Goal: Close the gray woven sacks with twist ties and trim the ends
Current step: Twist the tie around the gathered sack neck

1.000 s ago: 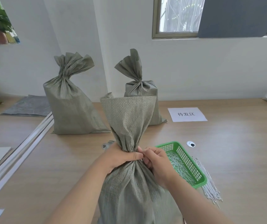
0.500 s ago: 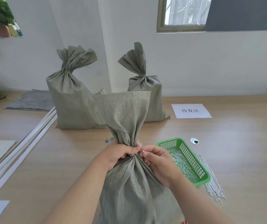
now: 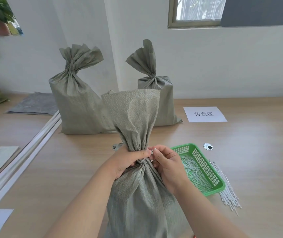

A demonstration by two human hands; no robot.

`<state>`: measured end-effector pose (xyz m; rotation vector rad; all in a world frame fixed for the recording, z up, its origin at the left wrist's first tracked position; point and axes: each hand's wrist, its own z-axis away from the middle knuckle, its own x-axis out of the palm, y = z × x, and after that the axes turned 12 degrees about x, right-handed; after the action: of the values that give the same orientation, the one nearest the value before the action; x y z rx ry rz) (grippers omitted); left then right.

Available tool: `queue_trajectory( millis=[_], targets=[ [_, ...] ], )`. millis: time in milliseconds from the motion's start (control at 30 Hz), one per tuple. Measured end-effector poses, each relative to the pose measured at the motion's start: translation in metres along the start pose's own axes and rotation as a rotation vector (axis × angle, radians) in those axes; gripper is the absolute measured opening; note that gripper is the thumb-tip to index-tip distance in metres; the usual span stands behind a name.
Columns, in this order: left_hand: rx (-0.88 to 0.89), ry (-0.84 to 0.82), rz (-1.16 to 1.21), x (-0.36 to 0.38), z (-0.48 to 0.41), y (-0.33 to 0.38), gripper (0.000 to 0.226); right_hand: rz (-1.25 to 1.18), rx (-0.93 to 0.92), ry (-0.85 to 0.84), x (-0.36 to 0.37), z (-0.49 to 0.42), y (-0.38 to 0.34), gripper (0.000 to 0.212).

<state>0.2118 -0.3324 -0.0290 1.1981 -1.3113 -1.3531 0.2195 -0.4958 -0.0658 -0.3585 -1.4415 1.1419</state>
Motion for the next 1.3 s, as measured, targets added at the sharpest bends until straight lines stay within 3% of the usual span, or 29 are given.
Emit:
queue_trajectory(
  millis=[167, 300, 467, 733, 933, 1133, 1300],
  targets=[
    [0.008, -0.016, 0.035, -0.0018, -0.0012, -0.0044, 0.026, -0.048, -0.002, -0.023, -0.0028, -0.0024, 0.0073, 0.038],
    [0.02, -0.021, 0.048, -0.0007, -0.0004, -0.0021, 0.02, -0.086, -0.003, -0.025, -0.0041, -0.0022, 0.0097, 0.044],
    [0.024, -0.015, -0.018, -0.0014, -0.0015, -0.0019, 0.029, -0.077, -0.012, 0.005, -0.0052, -0.0027, 0.0109, 0.047],
    [0.038, -0.014, -0.031, -0.0002, -0.0035, -0.0007, 0.021, -0.058, -0.023, 0.007, -0.0053, -0.0038, 0.0111, 0.043],
    [0.041, -0.018, 0.01, 0.0007, -0.0022, 0.0014, 0.018, -0.021, -0.03, 0.061, -0.0029, -0.0026, 0.0099, 0.009],
    [0.036, -0.002, -0.006, -0.0004, -0.0014, 0.0005, 0.027, 0.063, -0.072, 0.09, -0.0019, -0.0017, 0.0086, 0.011],
    [0.047, 0.006, 0.025, -0.0008, 0.0001, -0.0002, 0.008, 0.185, -0.116, 0.106, -0.0047, -0.0012, 0.0071, 0.011]
  ],
)
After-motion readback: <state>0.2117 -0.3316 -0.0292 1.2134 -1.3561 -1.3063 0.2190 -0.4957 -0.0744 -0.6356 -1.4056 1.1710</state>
